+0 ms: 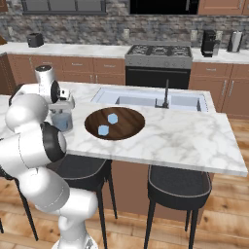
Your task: There are four ice cubes in the ice bowl. Place two ice cubes in each glass of water.
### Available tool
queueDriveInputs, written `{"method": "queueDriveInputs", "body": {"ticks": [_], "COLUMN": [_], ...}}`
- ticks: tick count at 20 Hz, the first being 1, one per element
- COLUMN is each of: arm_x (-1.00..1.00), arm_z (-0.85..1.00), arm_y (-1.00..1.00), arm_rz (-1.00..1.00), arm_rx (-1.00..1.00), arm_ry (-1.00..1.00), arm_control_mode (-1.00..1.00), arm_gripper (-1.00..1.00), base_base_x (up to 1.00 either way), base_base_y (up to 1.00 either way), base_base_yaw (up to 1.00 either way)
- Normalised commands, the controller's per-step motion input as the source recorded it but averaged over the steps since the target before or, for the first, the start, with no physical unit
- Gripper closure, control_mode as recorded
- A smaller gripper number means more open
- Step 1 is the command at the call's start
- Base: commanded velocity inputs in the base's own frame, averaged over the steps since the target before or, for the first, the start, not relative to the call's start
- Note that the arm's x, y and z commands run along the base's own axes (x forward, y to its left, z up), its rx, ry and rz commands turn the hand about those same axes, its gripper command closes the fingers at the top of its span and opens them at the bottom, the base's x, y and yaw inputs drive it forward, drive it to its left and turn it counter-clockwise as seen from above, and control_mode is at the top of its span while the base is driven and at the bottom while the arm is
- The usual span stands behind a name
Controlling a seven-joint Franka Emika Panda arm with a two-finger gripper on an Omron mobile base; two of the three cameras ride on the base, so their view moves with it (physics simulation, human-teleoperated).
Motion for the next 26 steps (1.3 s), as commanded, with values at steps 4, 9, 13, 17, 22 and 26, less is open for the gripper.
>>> {"method": "queueDriveInputs", "body": {"ticks": [4,9,13,17,22,26], "arm_x": [0.03,0.08,0.06,0.07,0.01,-0.41], "arm_z": [0.00,0.00,0.00,0.00,0.04,0.28], "arm_y": [0.00,0.00,0.00,0.00,0.00,-0.41], "arm_rz": [0.00,0.00,0.00,0.00,0.00,0.00], "arm_rx": [0.00,0.00,0.00,0.00,0.00,0.03], "arm_ry": [0.00,0.00,0.00,0.00,0.00,-0.03], "arm_control_mode": [-1.00,-1.00,-1.00,-1.00,-1.00,-1.00], "arm_gripper": [1.00,1.00,-1.00,-1.00,-1.00,-1.00], "base_base_x": [0.00,0.00,0.00,0.00,0.00,0.00], "base_base_y": [0.00,0.00,0.00,0.00,0.00,0.00], "base_base_yaw": [0.00,0.00,0.00,0.00,0.00,0.00]}}
